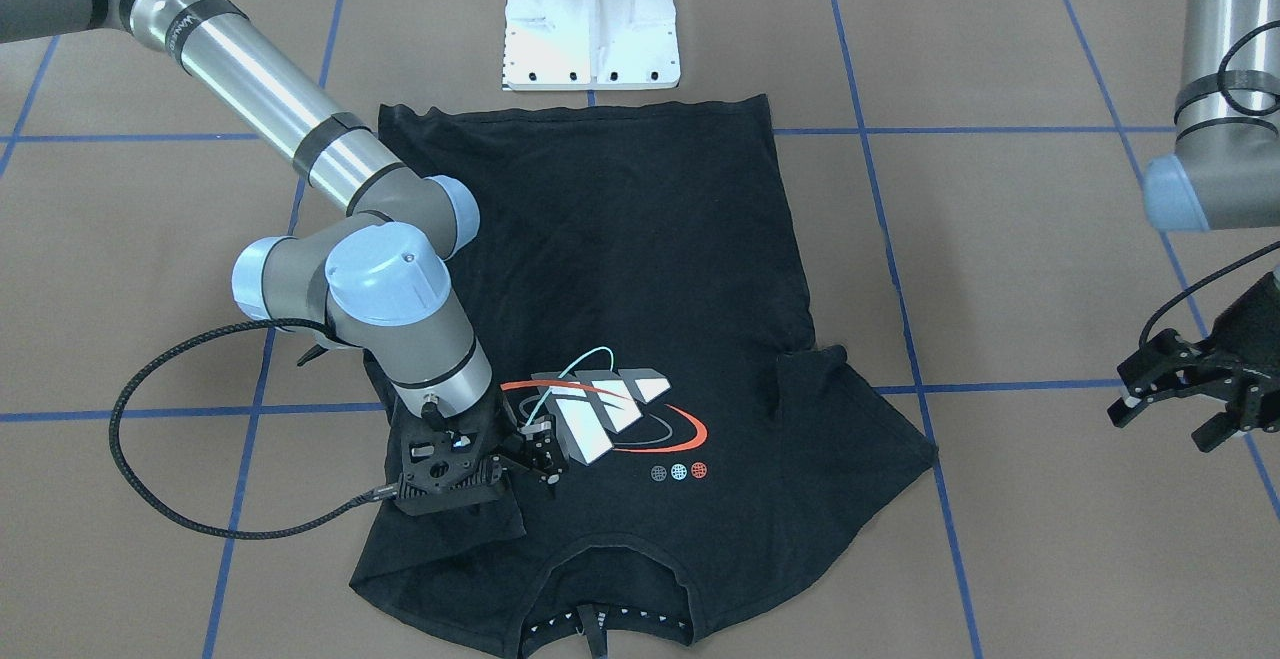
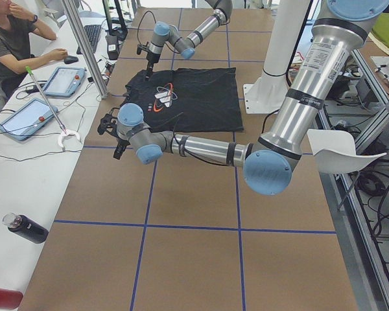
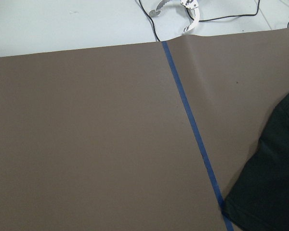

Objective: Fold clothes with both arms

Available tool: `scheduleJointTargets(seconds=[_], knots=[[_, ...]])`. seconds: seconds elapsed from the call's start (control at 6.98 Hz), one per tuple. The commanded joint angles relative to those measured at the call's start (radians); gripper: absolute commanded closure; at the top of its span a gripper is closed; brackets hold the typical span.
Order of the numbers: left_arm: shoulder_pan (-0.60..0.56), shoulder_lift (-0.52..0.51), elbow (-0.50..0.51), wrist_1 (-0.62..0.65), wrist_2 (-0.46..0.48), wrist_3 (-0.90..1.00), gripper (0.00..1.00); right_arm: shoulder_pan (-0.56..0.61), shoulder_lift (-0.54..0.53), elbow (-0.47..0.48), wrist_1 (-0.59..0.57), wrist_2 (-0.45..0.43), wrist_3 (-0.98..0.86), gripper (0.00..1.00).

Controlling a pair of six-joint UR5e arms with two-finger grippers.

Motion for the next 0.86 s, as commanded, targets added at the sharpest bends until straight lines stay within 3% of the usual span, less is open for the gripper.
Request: scheduleJointTargets(seconds=[0.0,0.29,0.72], knots=[[0.104,-0.062,0.067,-0.113,0.099,-0.154,0.00,0.011,-0.074,0.137,-0.008,0.081,0.020,0.00],[0.219,-0.094,0.137,-0.213,0.246,-0.253,0.01,0.010,-0.083,0.178,-0.024,0.089,0.050,0.00],[0.292,-0.099,0.167,-0.212,0.278,-0.263,0.21,0.010,-0.088,0.200,-0.035,0.109,0.055,0.00]])
